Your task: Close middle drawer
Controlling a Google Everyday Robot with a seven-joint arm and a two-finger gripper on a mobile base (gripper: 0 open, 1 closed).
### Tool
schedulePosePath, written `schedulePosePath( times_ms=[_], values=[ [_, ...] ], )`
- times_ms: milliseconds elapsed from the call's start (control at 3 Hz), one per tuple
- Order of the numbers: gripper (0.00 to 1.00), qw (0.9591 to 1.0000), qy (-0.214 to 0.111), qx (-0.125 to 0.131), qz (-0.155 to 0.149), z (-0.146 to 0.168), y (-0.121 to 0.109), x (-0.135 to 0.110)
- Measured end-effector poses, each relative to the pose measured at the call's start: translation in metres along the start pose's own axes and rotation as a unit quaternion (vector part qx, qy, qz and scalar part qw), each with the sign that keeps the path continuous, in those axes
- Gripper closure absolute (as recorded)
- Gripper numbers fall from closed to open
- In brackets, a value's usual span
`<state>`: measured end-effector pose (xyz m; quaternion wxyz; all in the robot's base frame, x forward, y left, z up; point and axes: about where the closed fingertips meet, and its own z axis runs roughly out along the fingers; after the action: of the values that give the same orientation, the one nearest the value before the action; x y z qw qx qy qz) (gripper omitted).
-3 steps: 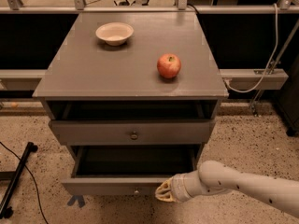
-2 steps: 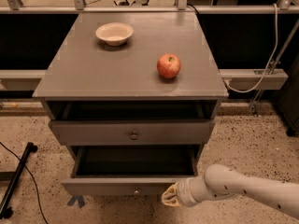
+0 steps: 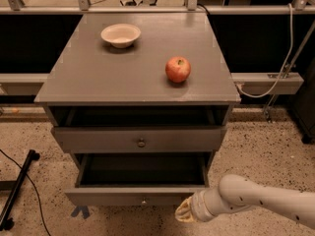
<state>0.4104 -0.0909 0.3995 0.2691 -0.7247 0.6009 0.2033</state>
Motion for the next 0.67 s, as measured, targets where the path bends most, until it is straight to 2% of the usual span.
schedulePosePath(
  times_ms=[667],
  values=[
    [1.00,0.9998,0.000,0.002,-0.020,0.020,-0.034,0.005]
  ],
)
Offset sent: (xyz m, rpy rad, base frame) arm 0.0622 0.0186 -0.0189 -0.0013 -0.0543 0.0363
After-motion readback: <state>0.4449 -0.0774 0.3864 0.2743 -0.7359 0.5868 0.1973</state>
